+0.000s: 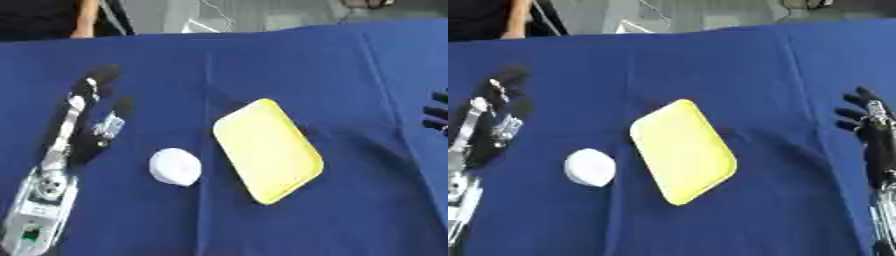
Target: Pick up objects on the table and place them in the box.
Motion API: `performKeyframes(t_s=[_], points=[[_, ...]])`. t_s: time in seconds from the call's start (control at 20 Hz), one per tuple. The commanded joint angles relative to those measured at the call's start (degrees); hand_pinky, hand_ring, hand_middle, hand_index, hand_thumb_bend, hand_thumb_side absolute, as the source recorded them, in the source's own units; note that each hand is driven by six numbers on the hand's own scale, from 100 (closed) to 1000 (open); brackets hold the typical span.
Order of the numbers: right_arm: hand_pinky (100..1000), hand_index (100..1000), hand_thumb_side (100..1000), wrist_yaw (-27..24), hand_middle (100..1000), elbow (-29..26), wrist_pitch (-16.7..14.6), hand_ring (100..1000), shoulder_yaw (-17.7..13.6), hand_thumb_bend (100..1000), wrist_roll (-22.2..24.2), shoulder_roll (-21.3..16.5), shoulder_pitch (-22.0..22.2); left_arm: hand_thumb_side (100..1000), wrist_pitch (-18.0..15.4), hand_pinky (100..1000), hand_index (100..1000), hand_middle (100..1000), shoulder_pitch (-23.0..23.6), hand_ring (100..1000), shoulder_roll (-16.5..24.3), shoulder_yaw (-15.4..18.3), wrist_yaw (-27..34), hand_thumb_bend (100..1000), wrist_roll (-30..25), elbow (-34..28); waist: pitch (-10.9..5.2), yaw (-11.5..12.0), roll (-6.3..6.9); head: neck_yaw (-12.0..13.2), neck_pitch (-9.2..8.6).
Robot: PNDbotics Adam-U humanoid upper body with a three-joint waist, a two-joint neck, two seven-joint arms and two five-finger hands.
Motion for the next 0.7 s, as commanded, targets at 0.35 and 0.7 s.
performKeyframes(t_s=[0.35,0.7], points=[[774,955,958,-0.08,844,-1.14,0.03,795,-0.41,100,0.05,-1.09,-0.37,785,3.05,847,937,862,-0.04,905,-2.96,-2.67,-26.48,521,-2.56,-6.00,-0.61,-0.21,-0.13,0.06,-0.58],[774,955,958,-0.08,844,-1.14,0.05,795,-0.42,100,0.05,-1.11,-0.36,796,2.86,849,935,849,-0.21,903,-2.24,-3.30,-25.63,531,-2.43,-5.50,-0.56,-0.36,-0.07,0.05,-0.57]])
